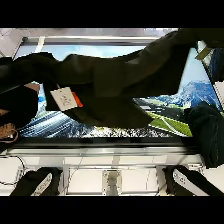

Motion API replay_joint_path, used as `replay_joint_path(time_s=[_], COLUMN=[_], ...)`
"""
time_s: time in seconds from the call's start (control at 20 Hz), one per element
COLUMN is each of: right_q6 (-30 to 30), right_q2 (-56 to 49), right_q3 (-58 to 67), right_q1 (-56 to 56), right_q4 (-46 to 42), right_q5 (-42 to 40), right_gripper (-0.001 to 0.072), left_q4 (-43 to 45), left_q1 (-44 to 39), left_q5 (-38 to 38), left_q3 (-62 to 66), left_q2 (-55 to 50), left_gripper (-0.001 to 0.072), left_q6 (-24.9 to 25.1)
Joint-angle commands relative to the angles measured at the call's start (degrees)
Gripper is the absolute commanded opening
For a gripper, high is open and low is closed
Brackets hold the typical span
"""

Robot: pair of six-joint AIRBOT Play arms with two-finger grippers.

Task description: Fold the clothes and pants, and hang the long-sleeved shirts on hangers.

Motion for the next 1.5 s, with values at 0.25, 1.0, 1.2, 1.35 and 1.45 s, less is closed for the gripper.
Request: replay_joint_path(time_s=[0.25,1.0,1.2,1.35,1.45], right_q6=[-5.6,-11.4,-11.3,-11.3,-11.0], right_q2=[-32.0,-33.7,-28.6,-27.7,-27.8], right_q3=[1.2,-2.1,-15.8,-27.3,-33.6], right_q1=[4.8,16.7,20.4,24.2,26.6], right_q4=[1.4,-15.5,-15.9,-15.9,-15.5], right_q5=[-15.5,14.1,12.9,6.5,-2.7], right_gripper=[0.0001,0.0002,0.0002,0.0002,0.0002], left_q4=[3.3,15.6,15.6,15.8,18.9], left_q1=[0.0,6.6,7.8,7.7,7.7], left_q5=[33.2,9.8,5.5,5.3,3.4], left_q3=[0.7,1.1,1.0,0.9,0.9], left_q2=[-34.5,-37.2,-38.0,-39.6,-41.4], left_gripper=[0.0023,0.0022,0.0022,0.0022,0.0022], left_q6=[0.3,5.5,11.7,12.1,12.0])
